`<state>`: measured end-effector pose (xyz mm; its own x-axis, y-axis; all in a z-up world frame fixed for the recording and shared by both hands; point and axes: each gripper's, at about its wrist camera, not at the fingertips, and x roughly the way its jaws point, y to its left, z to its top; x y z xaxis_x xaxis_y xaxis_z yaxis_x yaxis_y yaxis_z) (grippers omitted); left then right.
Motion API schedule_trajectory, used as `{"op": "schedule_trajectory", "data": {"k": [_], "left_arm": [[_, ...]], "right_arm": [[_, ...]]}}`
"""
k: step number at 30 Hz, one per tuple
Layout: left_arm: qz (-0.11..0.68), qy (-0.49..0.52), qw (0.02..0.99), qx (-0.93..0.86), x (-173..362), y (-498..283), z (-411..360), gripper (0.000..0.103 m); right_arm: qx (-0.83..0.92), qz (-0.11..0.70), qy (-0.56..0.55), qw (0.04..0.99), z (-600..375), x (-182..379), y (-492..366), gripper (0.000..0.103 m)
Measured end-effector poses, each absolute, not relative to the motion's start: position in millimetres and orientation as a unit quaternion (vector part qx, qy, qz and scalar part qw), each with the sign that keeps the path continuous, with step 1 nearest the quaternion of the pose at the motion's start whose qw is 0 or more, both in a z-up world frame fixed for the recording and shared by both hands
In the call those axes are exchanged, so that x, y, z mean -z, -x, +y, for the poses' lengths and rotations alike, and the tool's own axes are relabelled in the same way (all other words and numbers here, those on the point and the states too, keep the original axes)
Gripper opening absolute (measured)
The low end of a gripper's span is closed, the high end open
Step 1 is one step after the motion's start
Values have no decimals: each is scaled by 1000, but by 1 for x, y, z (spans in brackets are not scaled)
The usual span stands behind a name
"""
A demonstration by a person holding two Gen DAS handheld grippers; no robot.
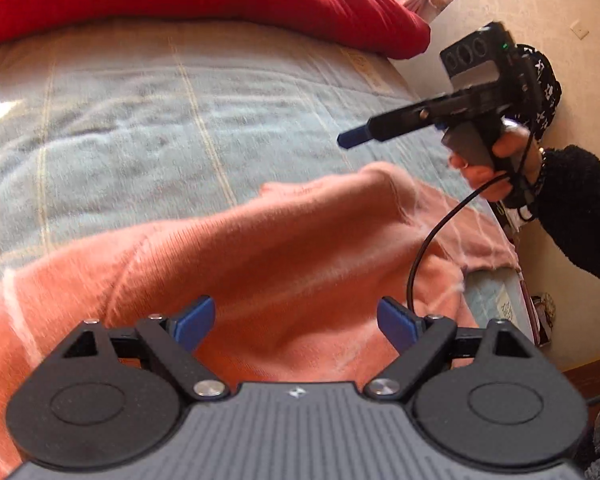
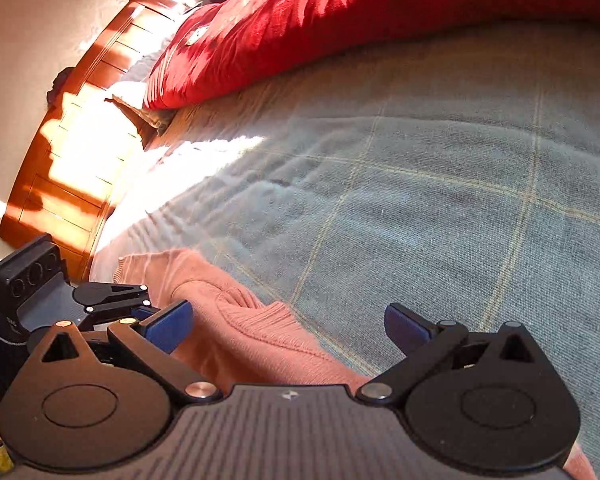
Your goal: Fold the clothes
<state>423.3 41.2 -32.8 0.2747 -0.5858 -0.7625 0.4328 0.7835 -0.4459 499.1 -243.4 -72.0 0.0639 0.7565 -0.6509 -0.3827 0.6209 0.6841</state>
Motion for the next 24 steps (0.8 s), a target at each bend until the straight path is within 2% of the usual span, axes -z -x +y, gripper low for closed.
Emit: {"op": "schedule_trajectory", "data": {"k": [5,9,14,17,20,24], "left_arm": [[450,39,850,272,21,-473,47,88],[472,-48,853,220,53,-499,33,86],[495,-113,828,236,80,-465,18,86],[506,-95,826,230,84,-435,28,87],[518,-51,828,210,83,-418,40,88],[514,-45,832,203,75,-400,40,88]], "right_arm": [[-343,544,-117,757,-240,82,-500,98],[-320,539,-65,776,-246,84,-493,94],[-332,540,10,773,-239,81,-456,93],[-326,559,11,762,-240,82,-427,93],[-323,576,4,751,-241,85,-395,100],[-329,573,66,748,-224,76,-362,102]]}}
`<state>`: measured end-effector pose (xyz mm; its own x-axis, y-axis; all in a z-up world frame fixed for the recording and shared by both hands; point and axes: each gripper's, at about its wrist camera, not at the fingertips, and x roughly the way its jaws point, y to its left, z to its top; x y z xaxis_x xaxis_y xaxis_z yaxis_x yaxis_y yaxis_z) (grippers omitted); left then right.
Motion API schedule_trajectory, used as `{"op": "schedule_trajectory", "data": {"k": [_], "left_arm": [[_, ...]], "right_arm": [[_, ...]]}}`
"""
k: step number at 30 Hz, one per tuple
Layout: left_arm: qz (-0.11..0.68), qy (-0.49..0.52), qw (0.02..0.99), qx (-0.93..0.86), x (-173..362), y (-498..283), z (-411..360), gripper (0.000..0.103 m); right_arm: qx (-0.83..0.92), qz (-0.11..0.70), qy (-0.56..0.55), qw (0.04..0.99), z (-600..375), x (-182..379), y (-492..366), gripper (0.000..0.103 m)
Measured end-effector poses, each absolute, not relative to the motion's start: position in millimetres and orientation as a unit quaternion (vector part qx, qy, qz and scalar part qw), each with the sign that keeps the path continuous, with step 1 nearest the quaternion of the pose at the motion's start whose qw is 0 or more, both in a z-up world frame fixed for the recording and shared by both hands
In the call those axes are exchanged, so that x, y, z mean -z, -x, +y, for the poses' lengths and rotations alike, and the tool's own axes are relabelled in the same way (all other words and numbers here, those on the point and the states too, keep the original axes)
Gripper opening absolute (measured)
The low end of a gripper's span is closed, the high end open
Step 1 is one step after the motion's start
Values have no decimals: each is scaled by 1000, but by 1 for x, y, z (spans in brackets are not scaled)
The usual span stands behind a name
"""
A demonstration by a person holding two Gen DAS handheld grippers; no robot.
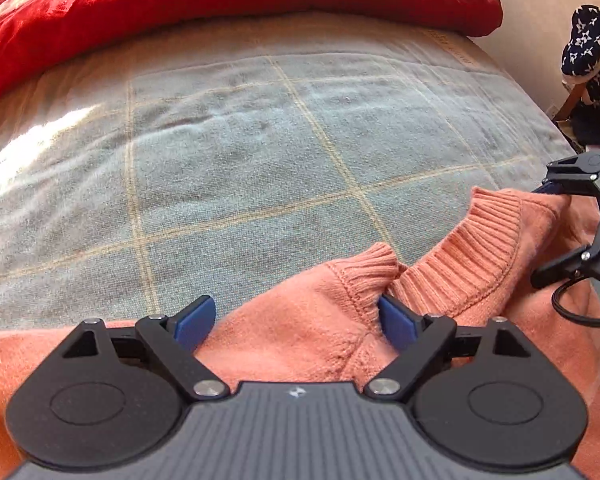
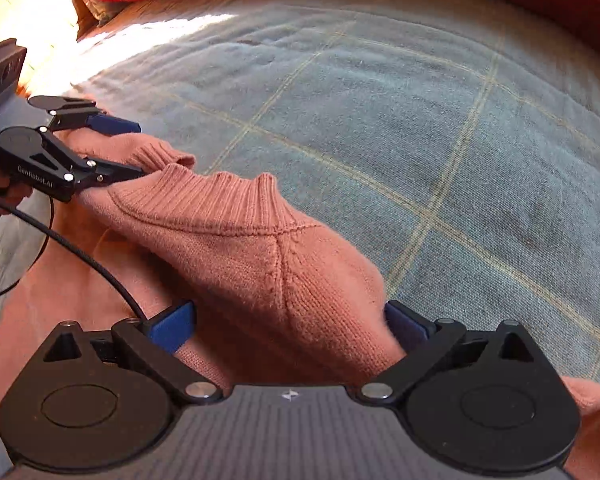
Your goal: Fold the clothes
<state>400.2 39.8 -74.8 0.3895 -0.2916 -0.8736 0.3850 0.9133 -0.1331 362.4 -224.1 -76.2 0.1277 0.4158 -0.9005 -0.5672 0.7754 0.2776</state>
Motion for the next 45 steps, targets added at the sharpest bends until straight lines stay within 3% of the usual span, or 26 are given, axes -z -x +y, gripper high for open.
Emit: {"op": "schedule_trajectory", "data": {"k": [3,10,21,32,39,45], "left_arm": [[506,-62,835,207,71,-390,36,88],[514,-70,825,224,68,-371,38,88],[512,-166,795,279,66,-325,27,87],[442,-85,816,364,20,-400,8,88],[531,-28,720,446,60,-408,-9,86],[544,-9,703,458,38,-389,12,86]], "right_arm": [[-344,580,54,736,-228,70,-369,102],[-421,600,-94,674,-246,49,-406,103],[-459,635,-35,621,-235,35,-356,103],[-458,638,-23,618,-234,65,-317,103],[-451,622,-40,639,-245,63,-308,103],[-452,605,-52,654,-248,47,-319,103]]}}
